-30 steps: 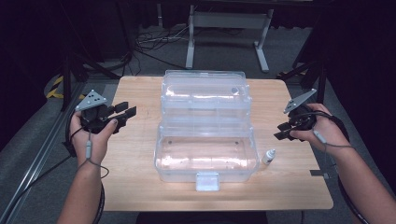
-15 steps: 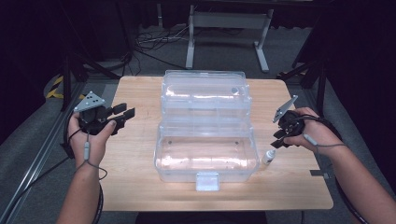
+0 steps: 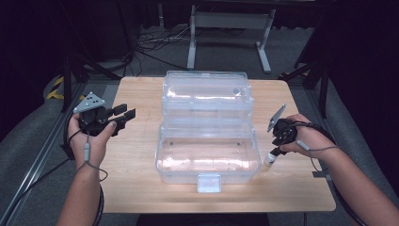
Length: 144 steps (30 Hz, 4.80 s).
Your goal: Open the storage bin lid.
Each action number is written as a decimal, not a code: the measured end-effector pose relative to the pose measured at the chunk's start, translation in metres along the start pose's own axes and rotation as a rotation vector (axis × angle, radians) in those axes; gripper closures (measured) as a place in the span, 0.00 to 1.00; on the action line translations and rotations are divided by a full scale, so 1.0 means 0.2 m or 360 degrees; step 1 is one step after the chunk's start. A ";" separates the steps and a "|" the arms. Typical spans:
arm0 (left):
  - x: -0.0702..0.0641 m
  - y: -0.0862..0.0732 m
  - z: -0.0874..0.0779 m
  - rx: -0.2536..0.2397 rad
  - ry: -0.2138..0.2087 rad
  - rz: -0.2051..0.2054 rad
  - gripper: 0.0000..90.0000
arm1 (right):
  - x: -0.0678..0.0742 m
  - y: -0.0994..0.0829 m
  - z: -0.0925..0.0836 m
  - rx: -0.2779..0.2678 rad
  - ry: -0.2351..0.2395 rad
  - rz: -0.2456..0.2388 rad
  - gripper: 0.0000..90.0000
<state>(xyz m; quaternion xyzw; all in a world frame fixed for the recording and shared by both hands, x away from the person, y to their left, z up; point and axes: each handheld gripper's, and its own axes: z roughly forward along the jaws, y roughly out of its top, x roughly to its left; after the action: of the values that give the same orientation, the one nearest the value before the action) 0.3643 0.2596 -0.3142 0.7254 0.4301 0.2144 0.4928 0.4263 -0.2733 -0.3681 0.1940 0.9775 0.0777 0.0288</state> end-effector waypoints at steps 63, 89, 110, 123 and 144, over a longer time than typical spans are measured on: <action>0.00 0.00 -0.01 0.0005 -0.0012 0.0001 0.64 | 0.09 0.12 -0.24 0.0065 -0.0056 -0.0192 0.79; 0.00 0.01 0.00 0.0008 -0.0026 0.0016 0.63 | 0.27 0.34 -0.44 0.0009 -0.0064 -0.0341 0.79; 0.00 0.01 0.00 0.0012 -0.0026 0.0014 0.63 | 0.40 0.47 -0.23 0.0062 0.0042 -0.0482 0.79; 0.00 0.01 0.00 0.0016 -0.0023 0.0016 0.63 | 0.40 0.47 -0.05 0.0161 0.0089 -0.0482 0.79; 0.00 0.00 0.02 0.0044 -0.0029 0.0022 0.62 | 0.40 0.44 0.14 0.0223 0.0131 -0.0468 0.79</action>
<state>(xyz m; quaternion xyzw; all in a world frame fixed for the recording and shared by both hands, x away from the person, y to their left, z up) 0.3673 0.2573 -0.3157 0.7370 0.4236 0.2053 0.4851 0.3888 -0.1581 -0.3832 0.0471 0.9987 0.0122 -0.0137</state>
